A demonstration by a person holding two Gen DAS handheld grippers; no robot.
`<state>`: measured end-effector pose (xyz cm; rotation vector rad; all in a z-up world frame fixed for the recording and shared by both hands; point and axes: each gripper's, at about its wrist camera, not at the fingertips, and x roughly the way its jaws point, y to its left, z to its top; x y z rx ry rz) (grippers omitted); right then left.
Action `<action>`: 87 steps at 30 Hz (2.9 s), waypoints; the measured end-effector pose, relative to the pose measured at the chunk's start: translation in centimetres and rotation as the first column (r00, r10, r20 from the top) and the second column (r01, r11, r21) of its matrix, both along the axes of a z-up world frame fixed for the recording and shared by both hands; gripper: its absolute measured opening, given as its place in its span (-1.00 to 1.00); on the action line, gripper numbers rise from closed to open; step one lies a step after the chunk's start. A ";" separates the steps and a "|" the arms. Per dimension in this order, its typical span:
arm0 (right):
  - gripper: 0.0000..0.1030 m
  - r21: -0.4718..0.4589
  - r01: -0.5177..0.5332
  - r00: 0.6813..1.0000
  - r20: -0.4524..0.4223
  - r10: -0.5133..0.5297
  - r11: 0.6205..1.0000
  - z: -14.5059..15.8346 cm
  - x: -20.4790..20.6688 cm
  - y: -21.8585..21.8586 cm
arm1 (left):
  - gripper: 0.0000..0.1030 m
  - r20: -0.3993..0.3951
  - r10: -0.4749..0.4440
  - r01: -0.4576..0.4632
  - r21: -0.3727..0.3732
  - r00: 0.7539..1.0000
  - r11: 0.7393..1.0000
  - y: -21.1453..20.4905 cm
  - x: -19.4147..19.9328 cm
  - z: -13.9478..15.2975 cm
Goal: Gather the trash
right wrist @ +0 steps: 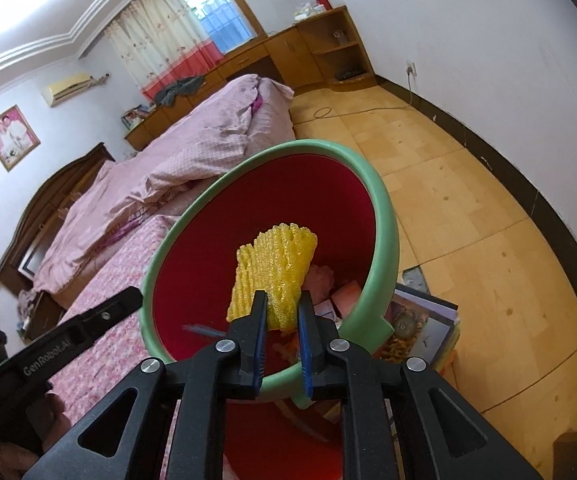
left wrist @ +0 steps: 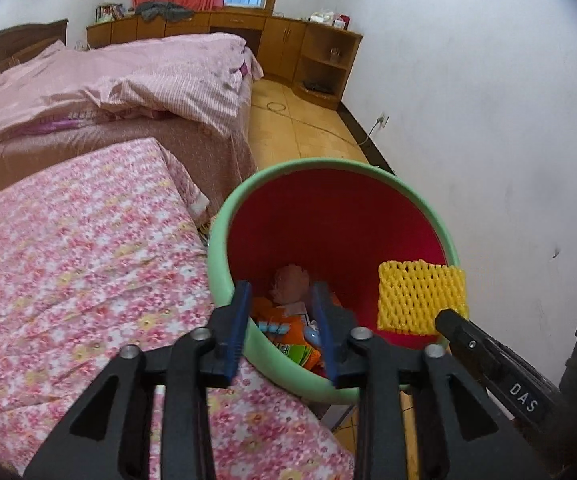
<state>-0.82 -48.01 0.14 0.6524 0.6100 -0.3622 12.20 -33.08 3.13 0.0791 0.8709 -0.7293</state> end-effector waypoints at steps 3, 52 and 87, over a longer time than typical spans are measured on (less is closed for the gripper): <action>-0.52 0.008 -0.029 1.000 0.005 0.029 1.000 0.0 0.5 0.0 | -0.21 0.002 0.025 -0.025 -0.021 1.000 0.999 0.5 0.5 -0.3; 0.20 -0.233 -0.385 0.907 0.085 0.413 0.893 6.8 -4.7 21.3 | -0.19 0.133 0.489 -0.487 -0.045 0.862 0.872 28.9 -11.5 5.8; 0.54 -0.345 -0.360 0.913 0.061 0.404 0.867 5.2 -7.9 25.1 | 0.04 0.217 0.601 -0.611 -0.028 0.769 0.791 32.4 -17.5 3.2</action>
